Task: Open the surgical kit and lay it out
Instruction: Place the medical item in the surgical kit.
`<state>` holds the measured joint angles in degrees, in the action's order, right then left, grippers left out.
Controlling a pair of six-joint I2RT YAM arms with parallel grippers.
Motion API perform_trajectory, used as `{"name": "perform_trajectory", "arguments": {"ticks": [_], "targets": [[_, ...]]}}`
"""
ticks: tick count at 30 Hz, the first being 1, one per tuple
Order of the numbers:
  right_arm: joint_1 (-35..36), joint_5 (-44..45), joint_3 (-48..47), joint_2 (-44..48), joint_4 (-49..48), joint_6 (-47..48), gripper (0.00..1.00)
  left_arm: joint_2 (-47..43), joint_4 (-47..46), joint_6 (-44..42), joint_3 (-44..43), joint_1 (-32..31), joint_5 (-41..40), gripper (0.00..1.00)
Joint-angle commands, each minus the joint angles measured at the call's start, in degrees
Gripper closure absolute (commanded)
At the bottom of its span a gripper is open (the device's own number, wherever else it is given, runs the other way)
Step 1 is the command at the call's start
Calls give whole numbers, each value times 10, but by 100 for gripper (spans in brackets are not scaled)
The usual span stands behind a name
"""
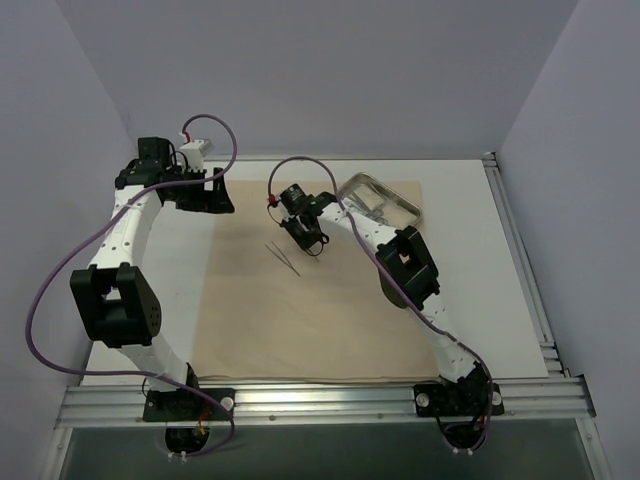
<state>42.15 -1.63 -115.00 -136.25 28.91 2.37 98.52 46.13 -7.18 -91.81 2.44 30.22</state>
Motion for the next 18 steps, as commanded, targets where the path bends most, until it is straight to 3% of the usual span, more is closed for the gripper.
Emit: {"name": "perform_trajectory", "arguments": {"ticks": [1, 7, 13, 18], "targets": [[6, -9, -20, -23, 19, -9, 98, -14, 0, -5, -16, -1, -2, 3], [4, -13, -20, -31, 17, -11, 94, -13, 0, -6, -16, -1, -3, 3], [4, -12, -20, -21, 14, -12, 80, -10, 2, -6, -16, -1, -2, 3], [3, -14, -21, -15, 10, -12, 78, -8, 2, -6, -16, 0, -3, 3]]}}
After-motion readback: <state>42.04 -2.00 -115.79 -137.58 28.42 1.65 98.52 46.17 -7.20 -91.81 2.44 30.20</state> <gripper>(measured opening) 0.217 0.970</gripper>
